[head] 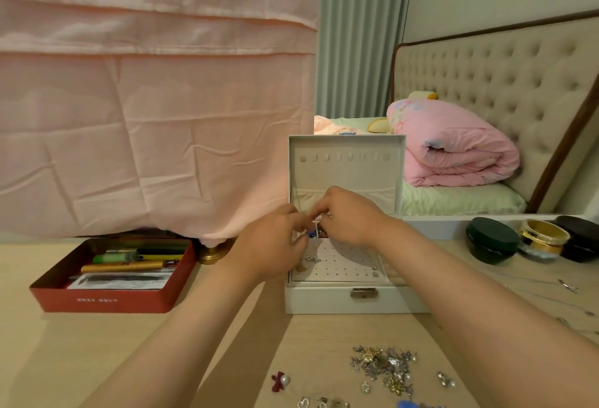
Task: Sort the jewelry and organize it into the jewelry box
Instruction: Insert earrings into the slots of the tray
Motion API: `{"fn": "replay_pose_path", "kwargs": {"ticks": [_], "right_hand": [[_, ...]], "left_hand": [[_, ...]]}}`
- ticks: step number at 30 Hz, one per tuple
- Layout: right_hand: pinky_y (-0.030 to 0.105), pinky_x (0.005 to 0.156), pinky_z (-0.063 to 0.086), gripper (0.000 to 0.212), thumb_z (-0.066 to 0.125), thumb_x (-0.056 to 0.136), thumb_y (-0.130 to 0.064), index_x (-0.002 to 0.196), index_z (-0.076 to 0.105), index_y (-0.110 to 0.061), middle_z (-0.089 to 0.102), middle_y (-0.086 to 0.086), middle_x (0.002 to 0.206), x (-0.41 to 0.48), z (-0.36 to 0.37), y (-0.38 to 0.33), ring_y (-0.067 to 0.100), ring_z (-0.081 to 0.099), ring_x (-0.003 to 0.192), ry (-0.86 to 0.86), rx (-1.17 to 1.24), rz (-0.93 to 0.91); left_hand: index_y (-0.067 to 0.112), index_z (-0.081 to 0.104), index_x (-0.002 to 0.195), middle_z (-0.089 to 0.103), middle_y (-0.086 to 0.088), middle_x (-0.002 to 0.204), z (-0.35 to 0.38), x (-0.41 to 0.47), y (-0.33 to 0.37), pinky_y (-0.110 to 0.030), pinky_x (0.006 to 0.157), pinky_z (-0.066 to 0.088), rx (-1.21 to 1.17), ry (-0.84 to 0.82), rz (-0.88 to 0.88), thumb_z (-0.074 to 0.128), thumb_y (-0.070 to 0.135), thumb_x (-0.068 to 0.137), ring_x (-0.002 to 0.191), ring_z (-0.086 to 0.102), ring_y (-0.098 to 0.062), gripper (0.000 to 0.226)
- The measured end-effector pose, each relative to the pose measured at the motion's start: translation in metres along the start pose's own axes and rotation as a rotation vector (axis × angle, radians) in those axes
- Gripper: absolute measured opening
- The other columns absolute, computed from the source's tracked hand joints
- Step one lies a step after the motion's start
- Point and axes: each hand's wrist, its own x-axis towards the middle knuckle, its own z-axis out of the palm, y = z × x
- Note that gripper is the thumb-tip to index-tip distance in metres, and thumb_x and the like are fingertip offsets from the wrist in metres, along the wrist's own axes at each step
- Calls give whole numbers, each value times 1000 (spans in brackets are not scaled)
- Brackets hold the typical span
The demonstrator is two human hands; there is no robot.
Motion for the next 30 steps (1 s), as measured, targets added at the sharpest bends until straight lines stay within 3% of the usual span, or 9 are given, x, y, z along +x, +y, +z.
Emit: {"fn": "replay_pose_path", "kwargs": {"ticks": [4, 8, 12, 17, 20, 24, 27, 30], "right_hand": [[27, 75, 46, 25, 56, 94, -27, 101, 75, -41, 63, -21, 101, -53, -28, -7, 4, 59, 93, 74, -3, -8], [18, 68, 41, 13, 68, 89, -35, 95, 75, -44, 67, -29, 89, -116, -43, -4, -10, 57, 72, -19, 107, 7], [16, 71, 44, 15, 79, 83, -32, 95, 76, -41, 69, -26, 89, -164, -44, 4, -7, 61, 81, -259, 149, 55], [21, 69, 47, 24, 87, 72, -38, 93, 76, -38, 69, -23, 81, -198, -34, 7, -4, 63, 80, -461, 18, 147], [26, 74, 55, 29, 90, 66, -40, 91, 75, -34, 72, -18, 84, -207, -23, 5, 1, 65, 80, -486, -59, 155], [28, 71, 53, 34, 89, 66, -45, 94, 75, -31, 71, -16, 87, -211, -11, 3, 3, 63, 80, -504, -144, 146], [26, 68, 53, 26, 88, 71, -37, 93, 77, -28, 72, -14, 84, -209, -5, 6, 3, 62, 74, -500, -95, 142], [19, 63, 49, 15, 84, 78, -27, 92, 79, -26, 71, -14, 81, -207, -6, 11, 2, 63, 73, -448, 14, 124]], "left_hand": [[33, 66, 107, 57, 18, 91, -7, -23, 30, -29, 71, 47, -78, 37, 32, 55, 30, 93, 77, 52, 1, 17], [36, 66, 96, 60, 20, 85, -2, -47, 58, -31, 72, 50, -107, -29, 63, 57, 35, 92, 78, 55, -1, 10], [37, 68, 93, 63, 21, 86, 13, -70, 85, -32, 76, 53, -114, -156, 86, 60, 44, 89, 82, 58, 1, 12], [38, 72, 92, 65, 20, 89, 29, -96, 106, -30, 81, 52, -164, -284, 135, 68, 44, 83, 86, 59, 1, 12], [38, 74, 97, 64, 16, 91, 38, -105, 113, -28, 80, 50, -129, -327, 172, 71, 44, 81, 88, 58, -2, 17], [38, 73, 106, 62, 15, 90, 48, -112, 114, -22, 74, 45, -86, -342, 204, 73, 48, 78, 87, 54, -5, 29], [38, 73, 107, 60, 16, 89, 51, -115, 112, -18, 71, 38, -54, -327, 230, 73, 54, 78, 85, 51, -4, 33], [39, 73, 105, 64, 17, 91, 52, -115, 111, -23, 76, 45, -86, -308, 201, 72, 55, 79, 87, 54, -3, 31]]}}
